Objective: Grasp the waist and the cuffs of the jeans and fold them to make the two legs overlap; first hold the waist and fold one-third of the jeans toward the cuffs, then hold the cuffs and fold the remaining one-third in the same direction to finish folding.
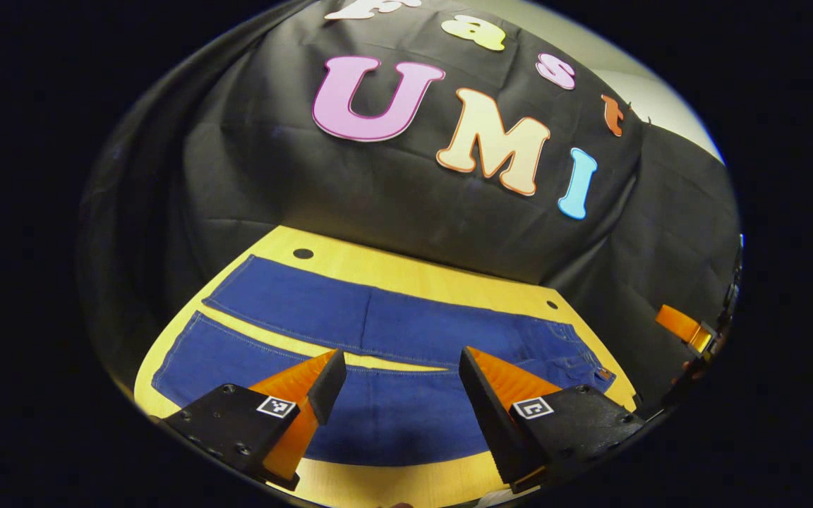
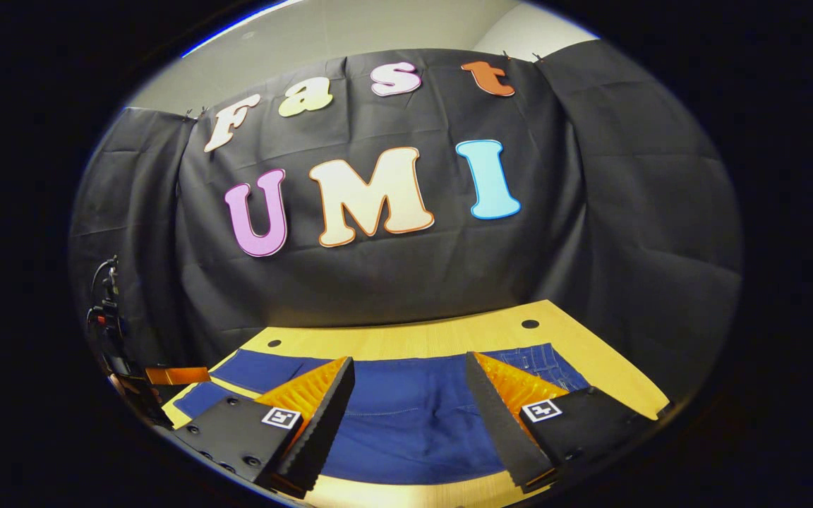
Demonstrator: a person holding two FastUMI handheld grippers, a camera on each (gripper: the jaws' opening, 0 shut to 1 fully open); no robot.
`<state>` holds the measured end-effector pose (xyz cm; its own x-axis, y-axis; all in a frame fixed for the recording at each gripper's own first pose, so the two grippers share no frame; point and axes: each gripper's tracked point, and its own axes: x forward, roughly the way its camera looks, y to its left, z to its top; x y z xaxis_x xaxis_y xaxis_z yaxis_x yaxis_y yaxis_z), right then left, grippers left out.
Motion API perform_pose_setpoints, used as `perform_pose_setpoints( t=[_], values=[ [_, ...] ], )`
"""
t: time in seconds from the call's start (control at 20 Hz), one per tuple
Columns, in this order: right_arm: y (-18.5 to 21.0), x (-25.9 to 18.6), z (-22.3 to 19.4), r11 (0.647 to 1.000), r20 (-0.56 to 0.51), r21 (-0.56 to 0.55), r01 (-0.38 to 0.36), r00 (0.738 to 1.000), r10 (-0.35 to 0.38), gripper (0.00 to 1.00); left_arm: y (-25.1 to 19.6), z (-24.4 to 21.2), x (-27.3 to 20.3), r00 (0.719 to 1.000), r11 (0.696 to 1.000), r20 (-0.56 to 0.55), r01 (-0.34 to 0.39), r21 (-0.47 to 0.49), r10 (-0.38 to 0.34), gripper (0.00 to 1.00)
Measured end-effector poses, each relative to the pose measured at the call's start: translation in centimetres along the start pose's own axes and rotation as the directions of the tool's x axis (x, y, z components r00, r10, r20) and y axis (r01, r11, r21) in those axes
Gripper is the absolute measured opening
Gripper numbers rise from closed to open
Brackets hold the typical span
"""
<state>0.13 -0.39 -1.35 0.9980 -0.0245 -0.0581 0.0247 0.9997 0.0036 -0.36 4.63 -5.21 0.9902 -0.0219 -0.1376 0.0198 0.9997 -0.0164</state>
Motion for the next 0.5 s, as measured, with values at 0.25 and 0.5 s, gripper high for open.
perform_pose_setpoints(
  t=[0.25, 0.5],
  values=[
    [1.0, 0.3, -1.3, 1.000, -0.028, 0.013, -0.022, 0.999, 0.022, 0.98, 3.2, -2.8, 0.0, 0.996, 0.996, -0.091, 0.021, 0.090, -0.012, 0.96],
    [2.2, 0.6, -3.8, 0.997, -0.094, 0.068, -0.044, 0.994, 0.051, 0.98, 6.2, -5.1, -0.4, 0.971, 0.977, -0.224, 0.118, 0.175, -0.078, 0.96]
  ],
)
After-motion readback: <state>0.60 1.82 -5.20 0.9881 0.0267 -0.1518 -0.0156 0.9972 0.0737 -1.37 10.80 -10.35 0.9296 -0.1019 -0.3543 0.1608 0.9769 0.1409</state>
